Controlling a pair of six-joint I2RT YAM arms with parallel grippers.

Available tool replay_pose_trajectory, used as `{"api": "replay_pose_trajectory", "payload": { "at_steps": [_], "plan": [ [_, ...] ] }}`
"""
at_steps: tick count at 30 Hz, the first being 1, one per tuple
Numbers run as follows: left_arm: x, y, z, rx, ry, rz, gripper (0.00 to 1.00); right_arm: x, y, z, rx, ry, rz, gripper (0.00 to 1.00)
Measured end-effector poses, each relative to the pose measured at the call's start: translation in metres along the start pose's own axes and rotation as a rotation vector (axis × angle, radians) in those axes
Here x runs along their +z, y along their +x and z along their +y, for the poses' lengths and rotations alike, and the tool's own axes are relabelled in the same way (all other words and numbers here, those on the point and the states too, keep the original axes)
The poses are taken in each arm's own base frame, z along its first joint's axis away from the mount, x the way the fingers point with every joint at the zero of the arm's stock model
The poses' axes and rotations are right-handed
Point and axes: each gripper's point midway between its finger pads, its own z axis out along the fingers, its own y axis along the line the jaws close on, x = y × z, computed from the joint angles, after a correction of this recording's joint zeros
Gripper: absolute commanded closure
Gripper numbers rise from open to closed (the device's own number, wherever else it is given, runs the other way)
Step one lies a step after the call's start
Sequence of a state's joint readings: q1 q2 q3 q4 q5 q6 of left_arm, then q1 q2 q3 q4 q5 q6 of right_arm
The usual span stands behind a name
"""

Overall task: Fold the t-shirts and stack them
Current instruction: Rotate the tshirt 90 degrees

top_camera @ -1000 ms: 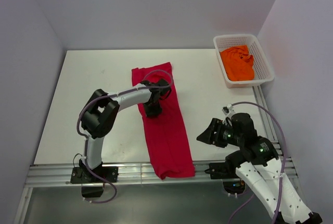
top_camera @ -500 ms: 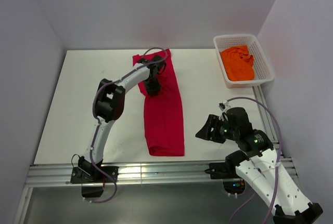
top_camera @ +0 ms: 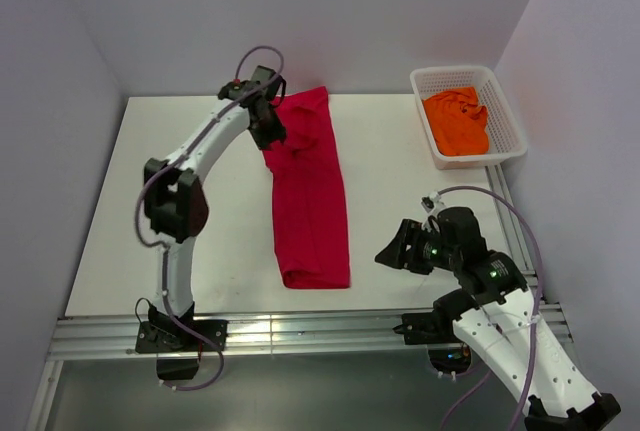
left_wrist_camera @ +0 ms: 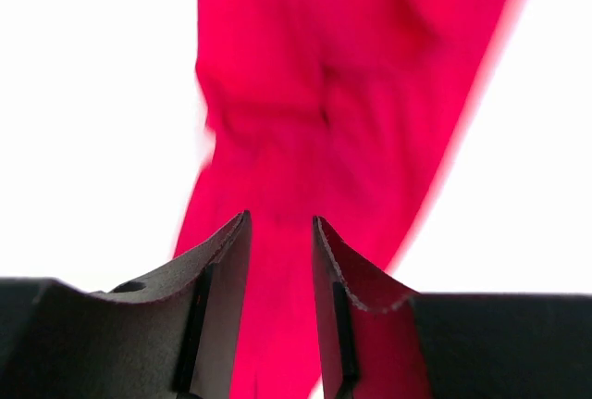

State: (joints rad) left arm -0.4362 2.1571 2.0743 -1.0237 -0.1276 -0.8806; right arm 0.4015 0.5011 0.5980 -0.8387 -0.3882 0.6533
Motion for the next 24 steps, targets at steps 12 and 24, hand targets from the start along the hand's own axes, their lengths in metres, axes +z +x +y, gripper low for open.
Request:
{"api": "replay_pose_trajectory", "payload": {
  "at_steps": [12, 24],
  "plan": [
    [-0.110, 0.122, 0.137, -0.057, 0.058, -0.007, 0.53, 0.006, 0.006, 0.003, 0.051, -0.034, 0.026, 0.26],
    [-0.050, 0.207, 0.141, 0.007, 0.067, 0.180, 0.16, 0.031, -0.001, 0.001, 0.072, -0.005, 0.095, 0.25]
  ]
}}
